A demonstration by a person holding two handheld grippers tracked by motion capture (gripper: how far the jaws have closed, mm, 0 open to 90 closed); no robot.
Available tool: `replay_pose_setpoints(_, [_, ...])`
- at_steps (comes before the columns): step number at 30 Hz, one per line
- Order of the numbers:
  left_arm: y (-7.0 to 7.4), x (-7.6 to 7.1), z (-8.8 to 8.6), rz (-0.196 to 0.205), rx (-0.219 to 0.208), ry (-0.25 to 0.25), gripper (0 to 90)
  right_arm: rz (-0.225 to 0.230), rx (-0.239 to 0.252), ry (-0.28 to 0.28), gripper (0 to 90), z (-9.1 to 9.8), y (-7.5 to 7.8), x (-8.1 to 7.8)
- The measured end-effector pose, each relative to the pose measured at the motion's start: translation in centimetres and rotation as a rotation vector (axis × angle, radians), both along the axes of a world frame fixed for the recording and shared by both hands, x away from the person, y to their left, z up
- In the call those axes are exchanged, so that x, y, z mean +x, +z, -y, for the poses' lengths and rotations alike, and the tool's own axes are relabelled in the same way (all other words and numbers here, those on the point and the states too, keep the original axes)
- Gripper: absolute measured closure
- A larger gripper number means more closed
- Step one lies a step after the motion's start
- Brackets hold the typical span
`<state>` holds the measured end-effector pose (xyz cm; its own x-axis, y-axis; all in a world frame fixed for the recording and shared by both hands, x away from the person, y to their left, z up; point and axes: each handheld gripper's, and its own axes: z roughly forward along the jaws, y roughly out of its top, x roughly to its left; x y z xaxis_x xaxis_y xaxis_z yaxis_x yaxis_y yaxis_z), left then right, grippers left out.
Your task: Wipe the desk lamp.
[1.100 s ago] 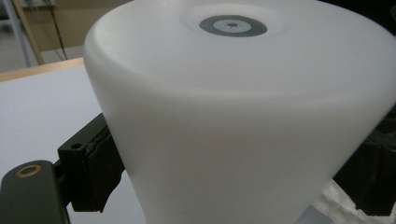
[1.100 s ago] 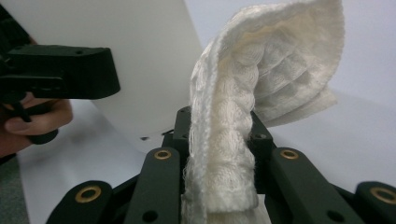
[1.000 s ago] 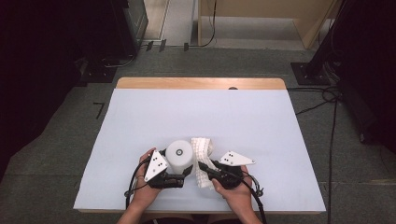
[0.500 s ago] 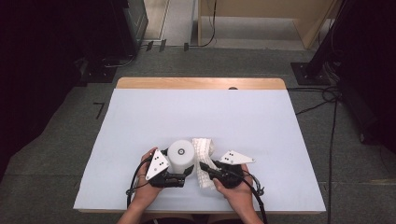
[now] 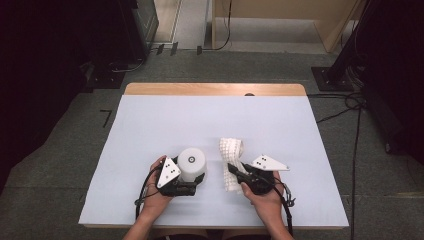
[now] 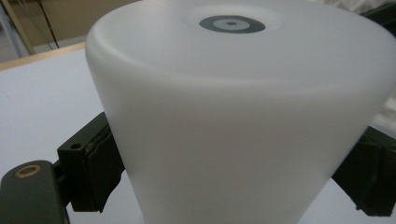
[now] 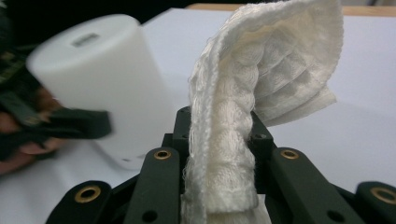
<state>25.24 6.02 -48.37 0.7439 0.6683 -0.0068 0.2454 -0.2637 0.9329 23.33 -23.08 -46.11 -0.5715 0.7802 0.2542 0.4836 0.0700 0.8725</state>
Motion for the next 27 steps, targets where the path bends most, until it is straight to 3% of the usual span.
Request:
replay_pose_setpoints(2, [0.0, 0.0, -0.1, 0.006, 0.002, 0.005, 8.4, -0.013, -0.016, -0.025, 72.7, 0.6, -0.3, 0.4])
replay_pose_setpoints(5, [0.3, 0.0, -0.3, -0.020, -0.034, 0.015, 0.3, -0.016, -0.044, -0.047, 72.6, 1.1, -0.5, 0.7])
replay_pose_setpoints(8, [0.7, -0.2, -0.9, -0.032, -0.051, 0.019, 0.0, -0.022, -0.080, -0.064, 72.4, 1.4, -0.7, 1.1])
replay_pose_setpoints(13, [1.8, -1.1, -2.4, -0.008, -0.096, 0.004, 0.0, -0.049, -0.115, -0.089, 72.0, 2.0, -1.3, 1.6])
replay_pose_setpoints(18, [2.5, -1.4, -4.7, -0.005, -0.162, -0.017, 0.0, -0.069, -0.137, -0.105, 71.4, 2.4, -2.1, 2.0])
replay_pose_setpoints(22, [2.6, -1.1, -6.8, -0.024, -0.204, 0.026, 0.0, -0.090, -0.158, -0.115, 69.3, 2.6, -2.8, 2.5])
replay_pose_setpoints(25, [2.8, -1.1, -8.7, -0.021, -0.195, 0.081, 0.0, -0.104, -0.161, -0.126, 59.7, 2.7, -3.1, 2.7])
replay_pose_setpoints(27, [2.8, -1.0, -9.3, -0.022, -0.188, 0.111, 0.0, -0.100, -0.154, -0.139, 45.9, 2.9, -2.9, 2.6])
